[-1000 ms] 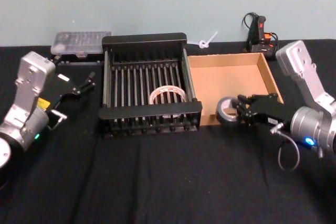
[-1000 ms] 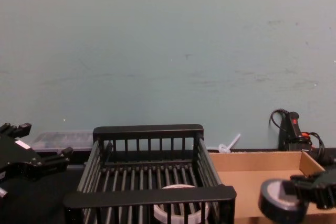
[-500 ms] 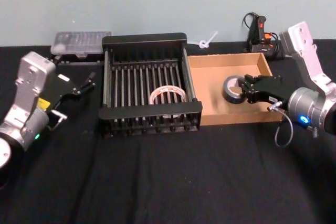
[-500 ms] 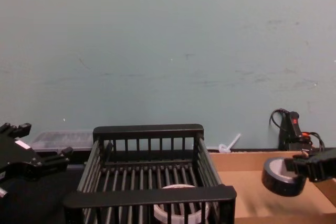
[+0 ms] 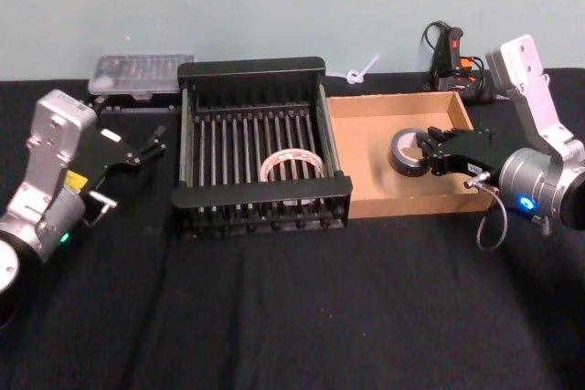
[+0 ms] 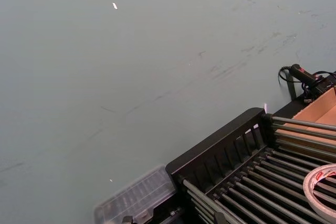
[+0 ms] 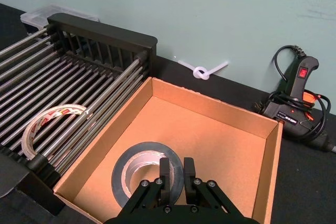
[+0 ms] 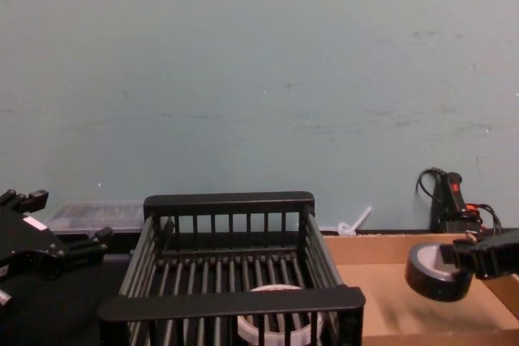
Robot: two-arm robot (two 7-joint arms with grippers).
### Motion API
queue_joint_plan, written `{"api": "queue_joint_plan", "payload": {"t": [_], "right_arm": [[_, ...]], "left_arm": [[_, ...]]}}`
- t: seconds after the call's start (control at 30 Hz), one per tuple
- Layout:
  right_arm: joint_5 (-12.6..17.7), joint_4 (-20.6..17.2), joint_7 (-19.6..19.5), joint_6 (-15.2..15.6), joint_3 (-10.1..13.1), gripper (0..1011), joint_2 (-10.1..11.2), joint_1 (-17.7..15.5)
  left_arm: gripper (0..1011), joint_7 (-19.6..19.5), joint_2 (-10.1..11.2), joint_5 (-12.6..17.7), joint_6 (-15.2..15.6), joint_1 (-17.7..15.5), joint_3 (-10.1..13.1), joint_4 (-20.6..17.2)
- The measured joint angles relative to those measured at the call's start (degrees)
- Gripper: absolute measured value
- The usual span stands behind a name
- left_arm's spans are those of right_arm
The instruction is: Pick up the white tape and place it into the black box , Pick up the silver tape and place it into the brown box.
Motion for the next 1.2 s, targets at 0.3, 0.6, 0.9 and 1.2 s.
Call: {"api": "queue_joint_plan", "payload": {"t": [0.3, 0.6, 0.9, 1.2], "right_arm": [[0.0, -0.2, 0.0, 0.0, -0.1, 159, 0.1, 0.0], [0.1, -0.2, 0.0, 0.0, -0.1, 392, 0.1, -0.1], [0.1, -0.3, 0.0, 0.1, -0.1, 706, 0.1, -0.1], [0.1, -0.3, 0.0, 0.1, -0.1, 939, 0.1, -0.1]], "left_arm": [[1001, 0.0, 0.0, 0.0, 0.0, 0.0, 0.0, 0.0], [1001, 0.0, 0.0, 0.0, 0.0, 0.0, 0.0, 0.0], [1001, 0.0, 0.0, 0.0, 0.0, 0.0, 0.0, 0.0], [1001, 0.0, 0.0, 0.0, 0.0, 0.0, 0.0, 0.0]]}}
